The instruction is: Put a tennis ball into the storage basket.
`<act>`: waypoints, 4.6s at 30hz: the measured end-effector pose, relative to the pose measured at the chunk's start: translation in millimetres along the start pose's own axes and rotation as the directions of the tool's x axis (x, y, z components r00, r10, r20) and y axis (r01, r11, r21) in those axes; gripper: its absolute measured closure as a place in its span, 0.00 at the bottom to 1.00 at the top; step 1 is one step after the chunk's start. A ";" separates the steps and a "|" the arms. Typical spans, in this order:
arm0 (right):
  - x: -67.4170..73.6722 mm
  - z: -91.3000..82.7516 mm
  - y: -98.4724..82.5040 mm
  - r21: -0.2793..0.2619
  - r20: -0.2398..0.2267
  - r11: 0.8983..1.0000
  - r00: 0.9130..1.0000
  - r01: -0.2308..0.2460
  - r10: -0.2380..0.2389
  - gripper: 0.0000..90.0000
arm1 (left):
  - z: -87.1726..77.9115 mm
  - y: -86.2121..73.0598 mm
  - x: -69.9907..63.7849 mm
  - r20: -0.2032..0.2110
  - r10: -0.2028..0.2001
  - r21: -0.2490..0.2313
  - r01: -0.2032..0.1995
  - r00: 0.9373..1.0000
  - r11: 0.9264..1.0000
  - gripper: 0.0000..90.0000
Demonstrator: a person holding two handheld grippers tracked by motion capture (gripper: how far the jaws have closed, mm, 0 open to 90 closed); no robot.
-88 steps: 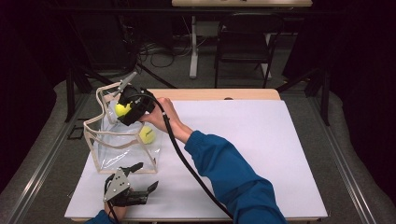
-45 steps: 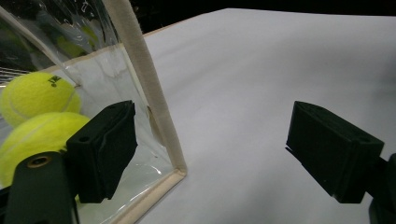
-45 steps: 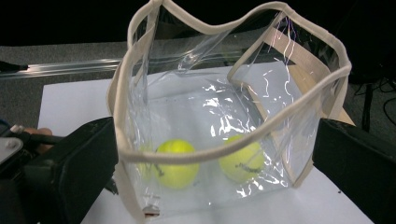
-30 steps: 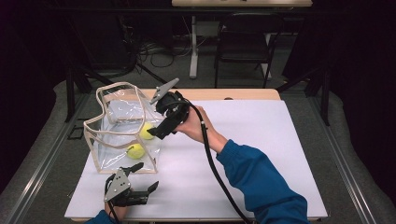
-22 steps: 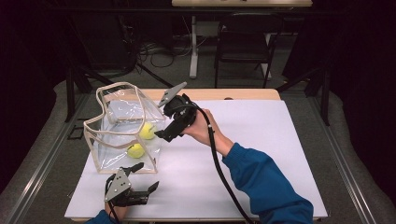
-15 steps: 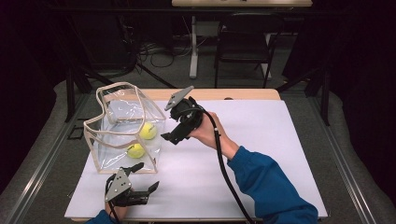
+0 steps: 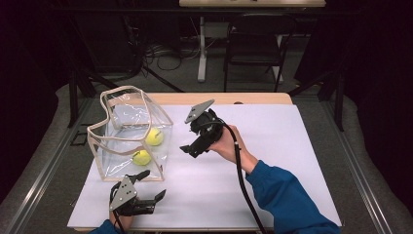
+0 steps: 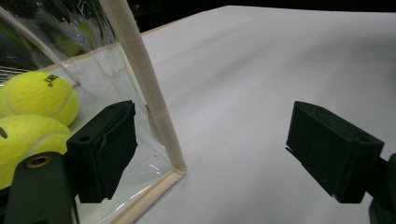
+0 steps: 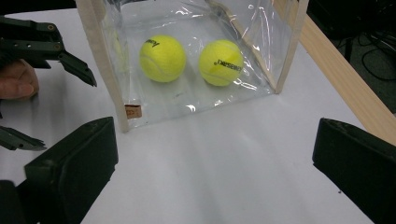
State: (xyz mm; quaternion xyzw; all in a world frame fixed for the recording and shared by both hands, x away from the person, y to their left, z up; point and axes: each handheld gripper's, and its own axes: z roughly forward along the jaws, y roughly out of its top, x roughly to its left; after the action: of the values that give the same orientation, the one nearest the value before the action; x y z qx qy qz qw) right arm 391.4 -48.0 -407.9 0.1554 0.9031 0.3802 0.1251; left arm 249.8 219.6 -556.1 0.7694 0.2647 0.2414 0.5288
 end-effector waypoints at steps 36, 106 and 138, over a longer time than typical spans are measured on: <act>6.6 -14.3 -82.9 0.033 0.020 0.997 0.997 -0.073 0.072 0.00 | 1.0 -0.5 0.1 -0.004 0.000 0.007 0.000 1.000 1.000 0.18; 35.5 -46.0 -209.5 0.067 0.158 0.977 0.969 -0.202 0.190 0.00 | 2.0 -0.7 -0.2 -0.011 -0.002 0.011 0.002 1.000 1.000 0.17; 50.5 -62.9 -239.6 0.021 0.191 0.969 0.952 -0.247 0.239 0.00 | 2.3 -0.3 -0.1 0.011 0.004 0.021 -0.004 1.000 1.000 0.17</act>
State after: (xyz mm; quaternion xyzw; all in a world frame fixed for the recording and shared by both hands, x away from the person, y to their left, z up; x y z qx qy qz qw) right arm 278.8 -228.5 -544.5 0.3030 0.8696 0.3563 0.1584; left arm 251.1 218.0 -557.2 0.7768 0.2626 0.2354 0.5218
